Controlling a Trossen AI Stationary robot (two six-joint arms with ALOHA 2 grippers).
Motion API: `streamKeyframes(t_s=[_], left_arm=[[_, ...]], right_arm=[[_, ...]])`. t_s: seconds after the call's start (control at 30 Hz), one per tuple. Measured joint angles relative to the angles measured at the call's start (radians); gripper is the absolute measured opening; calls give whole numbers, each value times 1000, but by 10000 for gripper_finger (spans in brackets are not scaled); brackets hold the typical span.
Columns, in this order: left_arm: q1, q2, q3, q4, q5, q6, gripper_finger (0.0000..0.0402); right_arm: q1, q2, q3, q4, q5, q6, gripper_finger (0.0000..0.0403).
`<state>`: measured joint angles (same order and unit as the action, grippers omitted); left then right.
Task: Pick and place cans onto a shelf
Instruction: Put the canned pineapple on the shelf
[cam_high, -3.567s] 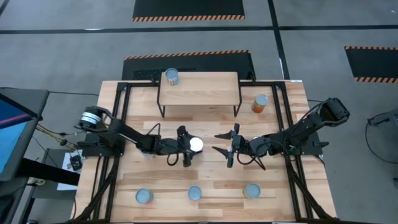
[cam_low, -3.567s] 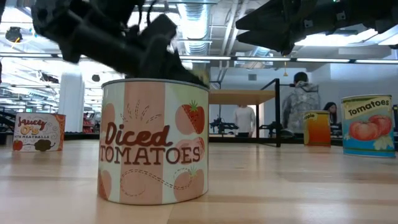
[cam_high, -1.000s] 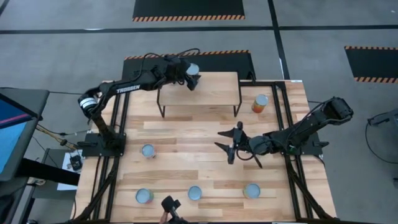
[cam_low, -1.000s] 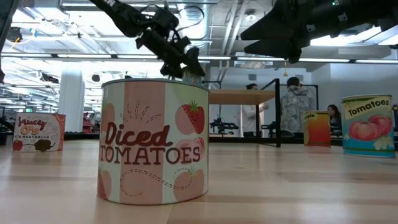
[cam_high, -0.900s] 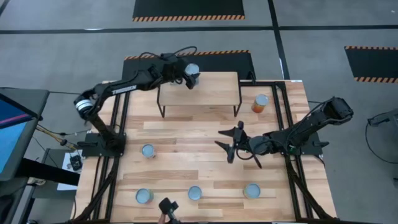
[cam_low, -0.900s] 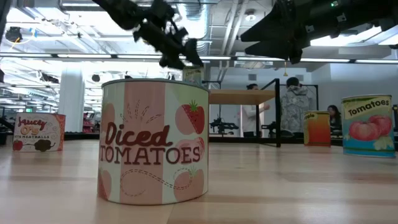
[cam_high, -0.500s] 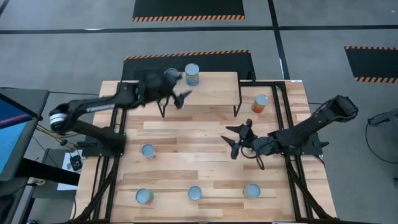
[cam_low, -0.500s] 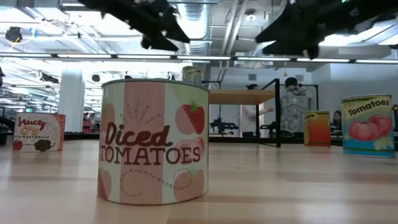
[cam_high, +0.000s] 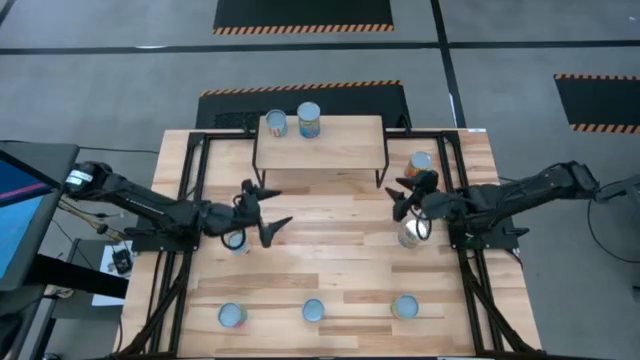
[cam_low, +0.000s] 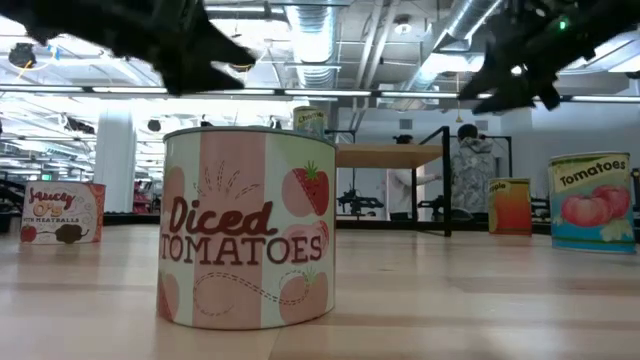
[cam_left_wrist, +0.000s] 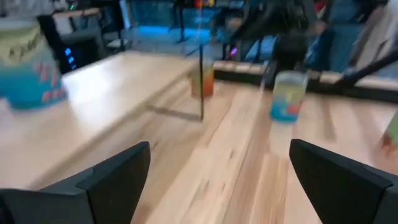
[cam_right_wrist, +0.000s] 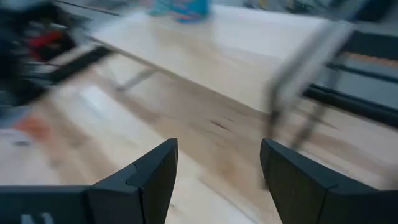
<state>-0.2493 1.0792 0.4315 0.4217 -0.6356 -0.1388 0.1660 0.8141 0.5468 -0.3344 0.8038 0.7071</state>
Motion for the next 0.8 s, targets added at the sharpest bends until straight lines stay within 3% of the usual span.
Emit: streamKeyframes(t_s=[0.17,0.33,0.67,0.8], left_arm=[[-67,84,-11,35,-86,-22,375],[-63,188,-11,126,-89,-11,375],[-1,331,-10,263,-20,-5,375],[17,342,-2,270,-19,-5,375]], right_arm=[[-132,-33,0,-221,-17,122,255],[-281,-23,0,-384,-13,187,255],[-504,43,0,-373,-17,87,255],[-547,82,0,-367,-76,61,256]])
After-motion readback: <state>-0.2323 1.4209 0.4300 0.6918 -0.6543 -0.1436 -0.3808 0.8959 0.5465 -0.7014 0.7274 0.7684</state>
